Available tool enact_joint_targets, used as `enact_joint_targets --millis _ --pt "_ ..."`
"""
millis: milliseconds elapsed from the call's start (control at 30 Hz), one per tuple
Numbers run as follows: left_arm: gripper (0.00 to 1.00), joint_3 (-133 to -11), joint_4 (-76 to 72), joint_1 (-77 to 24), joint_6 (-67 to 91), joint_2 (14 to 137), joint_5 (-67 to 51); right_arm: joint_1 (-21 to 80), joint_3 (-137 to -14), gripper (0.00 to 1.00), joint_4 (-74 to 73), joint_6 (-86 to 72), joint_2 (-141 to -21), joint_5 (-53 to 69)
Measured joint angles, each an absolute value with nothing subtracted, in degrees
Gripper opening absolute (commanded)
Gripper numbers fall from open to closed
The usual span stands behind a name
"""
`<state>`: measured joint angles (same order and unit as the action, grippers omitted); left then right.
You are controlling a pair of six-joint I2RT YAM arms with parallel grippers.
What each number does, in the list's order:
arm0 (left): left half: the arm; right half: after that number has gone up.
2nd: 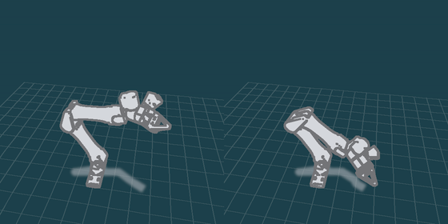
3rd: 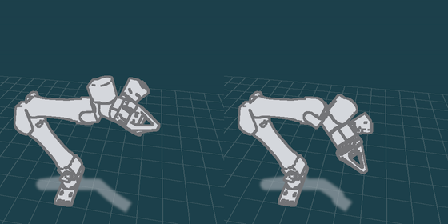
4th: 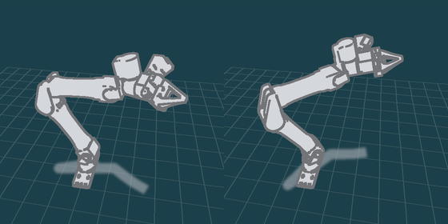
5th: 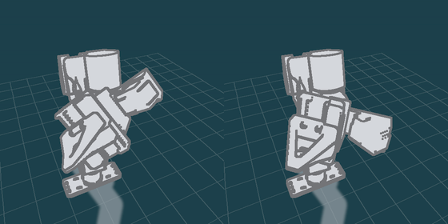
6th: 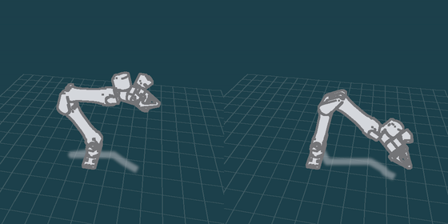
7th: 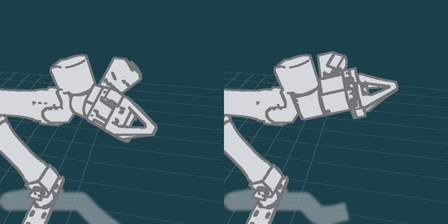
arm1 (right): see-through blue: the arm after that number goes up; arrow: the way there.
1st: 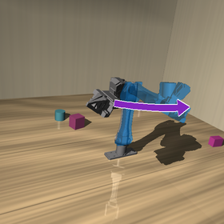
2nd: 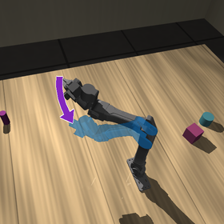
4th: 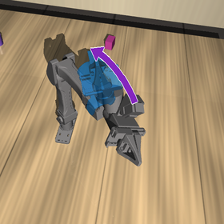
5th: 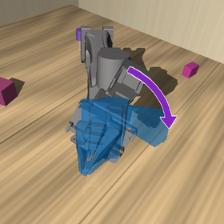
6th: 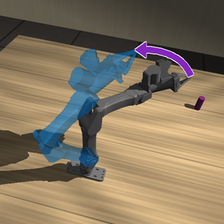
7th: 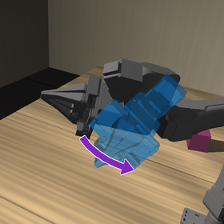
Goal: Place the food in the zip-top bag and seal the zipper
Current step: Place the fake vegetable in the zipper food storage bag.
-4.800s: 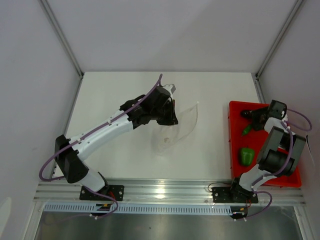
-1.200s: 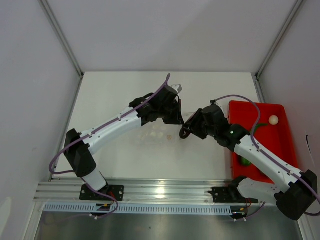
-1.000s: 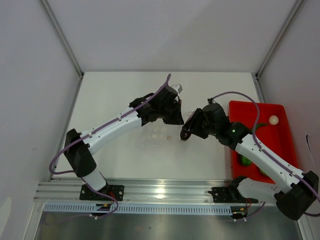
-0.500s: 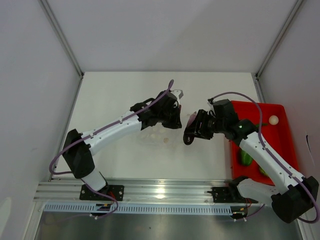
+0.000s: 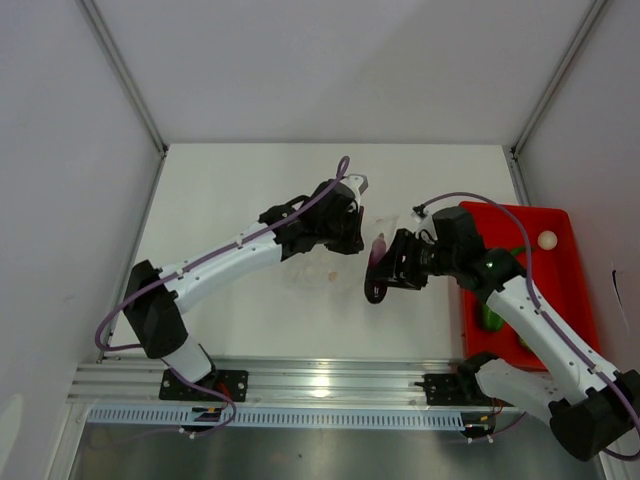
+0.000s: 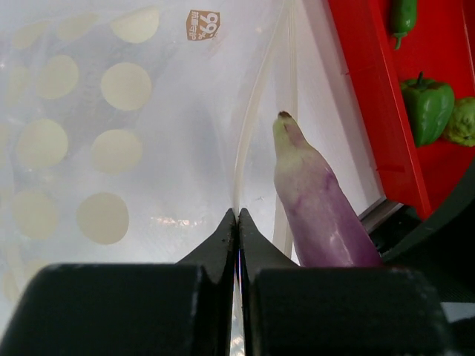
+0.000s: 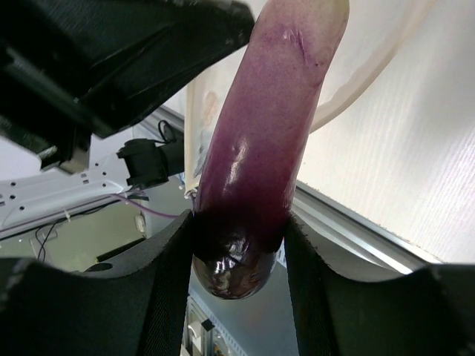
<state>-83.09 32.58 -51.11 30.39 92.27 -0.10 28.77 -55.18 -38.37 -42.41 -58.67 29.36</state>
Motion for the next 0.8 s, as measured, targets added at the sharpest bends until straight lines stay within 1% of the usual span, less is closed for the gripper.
enact_joint_targets --millis 233,500,633,800 --pt "0.01 -83.3 32.3 -51.1 30.3 92.3 -0.1 28.8 -54.7 0.21 -39.0 -42.9 -57.3 31.0" --pt "0.01 -81.5 30.8 -51.7 29.9 91.6 -0.1 28.3 -54.4 0.23 -37.7 -45.2 -60.9 31.4" --pt "0.01 -80.7 30.4 -52.4 29.9 90.7 -0.4 26.8 -54.4 0.25 -35.8 -48.0 -62.3 31.0" --pt "0.01 -80.4 30.4 -53.3 30.0 90.3 -0.7 24.2 -54.4 0.25 -34.0 -50.6 -62.3 29.1"
